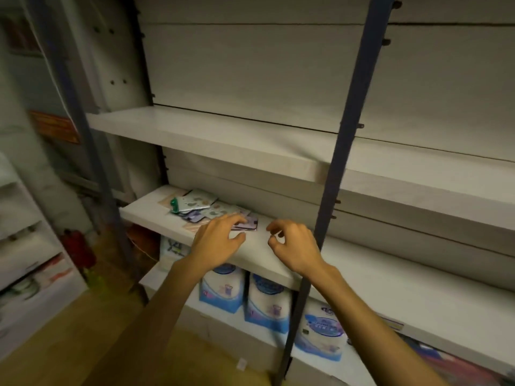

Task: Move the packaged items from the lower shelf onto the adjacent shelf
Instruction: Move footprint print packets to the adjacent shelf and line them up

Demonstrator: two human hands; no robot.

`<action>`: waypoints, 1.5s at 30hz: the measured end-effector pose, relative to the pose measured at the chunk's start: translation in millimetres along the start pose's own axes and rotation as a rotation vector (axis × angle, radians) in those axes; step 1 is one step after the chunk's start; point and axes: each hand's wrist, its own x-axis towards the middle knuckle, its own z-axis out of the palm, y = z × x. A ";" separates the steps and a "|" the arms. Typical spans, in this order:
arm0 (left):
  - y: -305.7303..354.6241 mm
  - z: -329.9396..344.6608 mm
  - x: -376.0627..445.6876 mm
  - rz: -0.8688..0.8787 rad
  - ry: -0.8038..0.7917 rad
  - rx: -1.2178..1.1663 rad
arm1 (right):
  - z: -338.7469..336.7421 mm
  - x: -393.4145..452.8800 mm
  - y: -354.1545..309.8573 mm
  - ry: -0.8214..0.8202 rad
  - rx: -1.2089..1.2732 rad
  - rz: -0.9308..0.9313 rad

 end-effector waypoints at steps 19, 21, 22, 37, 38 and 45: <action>-258.2 -19.0 154.7 -0.250 -0.191 0.046 | 200.8 193.3 -17.1 -0.139 0.023 0.194; -282.2 -16.3 170.2 -0.294 -0.196 0.035 | 217.6 209.0 -15.4 -0.158 0.036 0.202; -292.9 -14.1 176.9 -0.334 -0.190 0.019 | 225.7 215.0 -14.7 -0.181 0.045 0.216; -414.5 67.7 289.4 -0.897 -0.051 -0.395 | 317.7 255.4 -8.5 -0.402 0.083 0.523; -424.5 75.9 296.5 -0.914 -0.062 -0.420 | 321.3 257.6 -8.8 -0.402 0.083 0.547; -456.0 97.3 334.1 -0.960 -0.212 -0.504 | 342.8 268.1 -4.2 -0.427 0.060 0.756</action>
